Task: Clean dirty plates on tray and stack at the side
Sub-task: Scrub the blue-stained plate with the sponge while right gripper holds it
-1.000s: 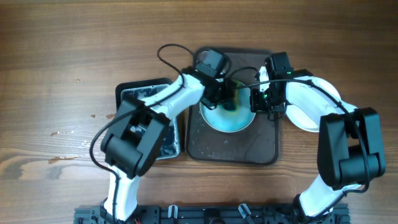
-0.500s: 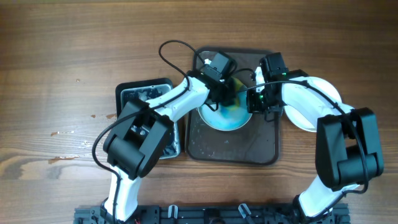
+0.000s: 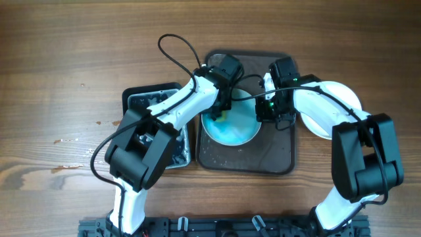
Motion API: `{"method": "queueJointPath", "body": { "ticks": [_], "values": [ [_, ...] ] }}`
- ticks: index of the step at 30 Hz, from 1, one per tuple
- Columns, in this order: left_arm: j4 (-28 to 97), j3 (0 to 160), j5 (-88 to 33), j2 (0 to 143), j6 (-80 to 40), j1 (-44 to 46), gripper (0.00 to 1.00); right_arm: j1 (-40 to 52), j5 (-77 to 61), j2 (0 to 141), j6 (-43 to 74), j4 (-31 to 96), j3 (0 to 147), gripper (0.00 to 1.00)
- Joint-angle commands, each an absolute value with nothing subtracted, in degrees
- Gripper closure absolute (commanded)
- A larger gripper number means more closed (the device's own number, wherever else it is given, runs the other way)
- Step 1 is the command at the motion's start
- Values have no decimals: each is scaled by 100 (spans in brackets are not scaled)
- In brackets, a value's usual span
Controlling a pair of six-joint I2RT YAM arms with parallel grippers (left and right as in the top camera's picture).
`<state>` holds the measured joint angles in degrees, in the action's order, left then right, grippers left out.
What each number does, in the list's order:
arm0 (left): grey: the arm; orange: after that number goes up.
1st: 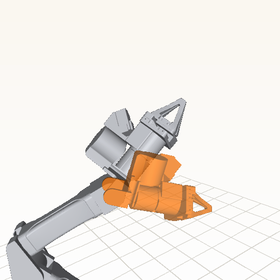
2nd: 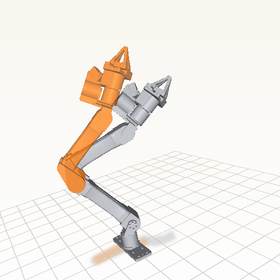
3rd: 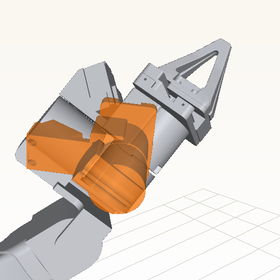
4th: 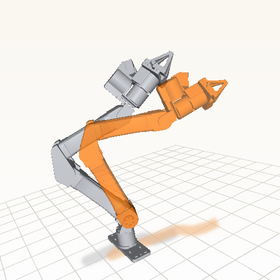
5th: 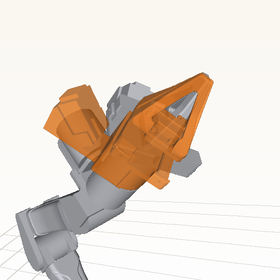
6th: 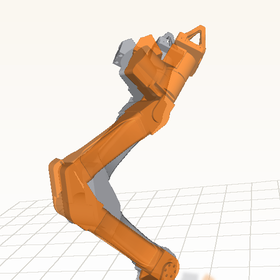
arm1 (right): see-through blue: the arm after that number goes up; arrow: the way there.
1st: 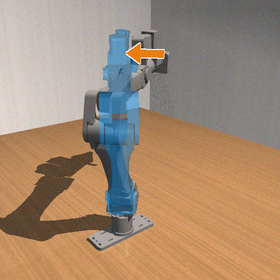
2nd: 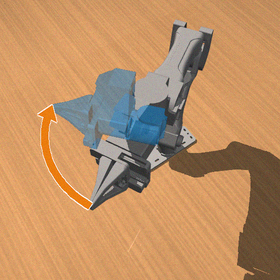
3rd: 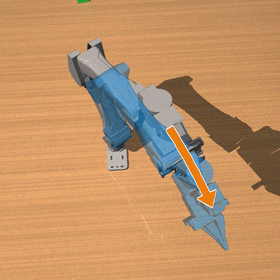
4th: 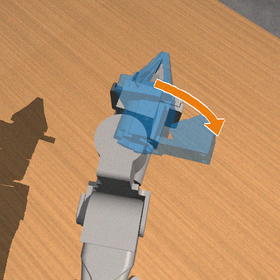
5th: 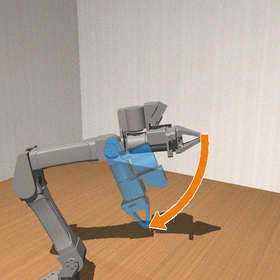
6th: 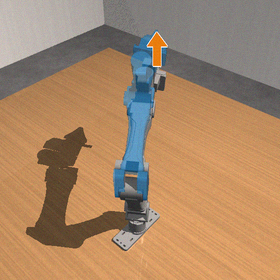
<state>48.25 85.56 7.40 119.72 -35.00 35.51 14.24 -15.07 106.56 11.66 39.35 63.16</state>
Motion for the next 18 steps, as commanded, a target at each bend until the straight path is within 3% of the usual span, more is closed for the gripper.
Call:
{"method": "queueJointPath", "body": {
  "ticks": [1, 6, 11, 18],
  "values": [
    [5398, 8377, 246, 12105, -3514, 3363, 96, 1356, -1162, 10770, 1048, 4053, 6228, 96],
    [5625, 8374, -1116, 12105, -3433, 3358, 96, 1356, -1162, 10770, 1046, 4053, 6228, 96],
    [4713, 8368, -2547, 12108, -3063, 3514, 96, 1356, -1160, 10770, 1046, 4056, 6228, 96],
    [3669, 8368, -2720, 12143, -3653, 3889, 96, 1356, -1162, 10770, 1044, 4058, 6228, 96]
  ]
}}
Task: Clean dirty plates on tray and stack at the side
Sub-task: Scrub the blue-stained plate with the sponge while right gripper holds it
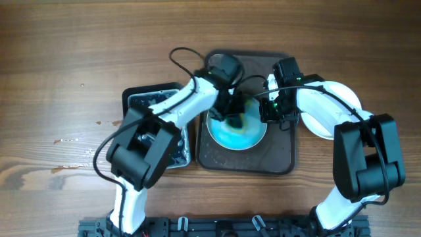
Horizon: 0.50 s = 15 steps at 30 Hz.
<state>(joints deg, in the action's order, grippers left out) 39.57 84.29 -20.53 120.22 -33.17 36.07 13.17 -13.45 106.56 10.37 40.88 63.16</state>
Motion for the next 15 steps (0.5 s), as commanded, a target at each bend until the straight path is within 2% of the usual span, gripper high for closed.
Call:
{"method": "queueJointPath", "body": {
  "ticks": [1, 8, 12, 15],
  "values": [
    [3573, 8368, -2722, 12151, -3747, 3924, 96, 1356, -1162, 10770, 1044, 4058, 6228, 96],
    [3861, 8357, -2749, 12167, -3774, 3986, 96, 1356, -1162, 10770, 1044, 4060, 6228, 96],
    [4554, 8359, -1938, 12167, -3769, 3951, 96, 1356, -1162, 10770, 1046, 4060, 6228, 96],
    [5190, 8359, -882, 12162, -3776, 3948, 96, 1356, -1162, 10770, 1044, 4056, 6228, 96]
  ]
}}
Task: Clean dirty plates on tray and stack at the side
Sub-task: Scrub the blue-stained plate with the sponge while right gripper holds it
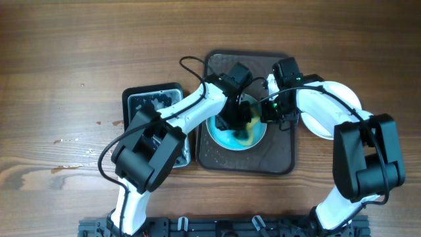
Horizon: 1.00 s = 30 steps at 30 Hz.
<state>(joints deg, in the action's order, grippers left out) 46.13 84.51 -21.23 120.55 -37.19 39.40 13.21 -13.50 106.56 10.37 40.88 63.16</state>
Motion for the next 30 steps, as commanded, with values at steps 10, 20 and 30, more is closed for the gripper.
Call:
{"method": "queueJointPath", "body": {
  "ticks": [10, 20, 30],
  "values": [
    [5940, 8407, 2320, 11909, -4136, 3732, 96, 1356, -1164, 10770, 956, 4058, 6228, 95],
    [4589, 8538, 331, 11854, -3988, 3739, 96, 1356, -1164, 10770, 904, 4062, 6228, 96],
    [3321, 8538, -2633, 12357, -3964, 3750, 96, 1356, -1162, 10770, 906, 4060, 6228, 96]
  ]
}}
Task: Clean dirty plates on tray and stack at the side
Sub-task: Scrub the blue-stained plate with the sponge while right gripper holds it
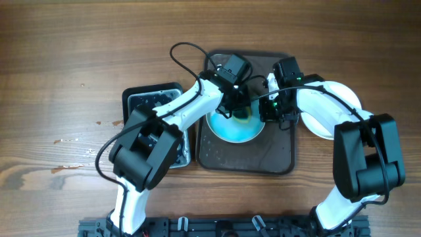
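Observation:
A light blue plate [230,128] lies on the dark tray [276,155]. My left gripper [240,109] is over the plate's far right part, shut on a yellow-green sponge [245,114] that presses on the plate. At the plate's right rim is my right gripper [266,109], which looks shut on the rim; its fingertips are partly hidden by the wrist.
White plates [339,99] lie on the table right of the tray, partly under the right arm. A black bin [141,95] with grey contents stands left of the tray. The left arm's cable loops over the tray's far edge.
My left gripper and the sponge have moved from the plate's near right part up to its far right part. The plate and the right gripper have stayed put.
The sponge was first on the plate's far left side, with the right gripper at the rim. Then it was near the plate's middle, then on the near right part. Now it sits at the far right part. The plate shifted slightly right early on.

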Motion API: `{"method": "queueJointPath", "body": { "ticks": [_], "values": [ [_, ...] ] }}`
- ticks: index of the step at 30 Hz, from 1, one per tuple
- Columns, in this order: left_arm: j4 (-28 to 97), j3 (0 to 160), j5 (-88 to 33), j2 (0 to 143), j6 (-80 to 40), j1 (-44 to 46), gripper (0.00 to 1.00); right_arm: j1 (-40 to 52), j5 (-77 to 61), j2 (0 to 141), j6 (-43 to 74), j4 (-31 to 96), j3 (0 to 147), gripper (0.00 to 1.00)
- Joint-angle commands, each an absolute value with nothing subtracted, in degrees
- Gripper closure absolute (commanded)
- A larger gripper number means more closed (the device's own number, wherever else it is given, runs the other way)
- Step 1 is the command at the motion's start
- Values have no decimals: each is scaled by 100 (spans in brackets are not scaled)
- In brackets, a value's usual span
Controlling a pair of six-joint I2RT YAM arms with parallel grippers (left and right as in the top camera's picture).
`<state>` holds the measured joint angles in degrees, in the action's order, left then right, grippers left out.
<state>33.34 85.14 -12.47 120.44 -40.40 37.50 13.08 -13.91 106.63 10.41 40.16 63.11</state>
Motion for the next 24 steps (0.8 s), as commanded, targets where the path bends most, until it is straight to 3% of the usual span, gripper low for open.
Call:
{"method": "queueJointPath", "body": {
  "ticks": [1, 10, 19, 24],
  "values": [
    [3336, 8538, -2893, 12363, -3942, 3765, 96, 1356, -1162, 10770, 908, 4058, 6228, 96],
    [3621, 8538, -3868, 12348, -3642, 3844, 96, 1356, -1162, 10770, 913, 4056, 6228, 96],
    [5199, 8541, -1304, 12331, -3474, 3564, 96, 1356, -1162, 10770, 913, 4058, 6228, 96],
    [5688, 8541, -449, 12046, -3857, 3177, 96, 1356, -1162, 10768, 913, 4060, 6228, 96]
  ]
}}
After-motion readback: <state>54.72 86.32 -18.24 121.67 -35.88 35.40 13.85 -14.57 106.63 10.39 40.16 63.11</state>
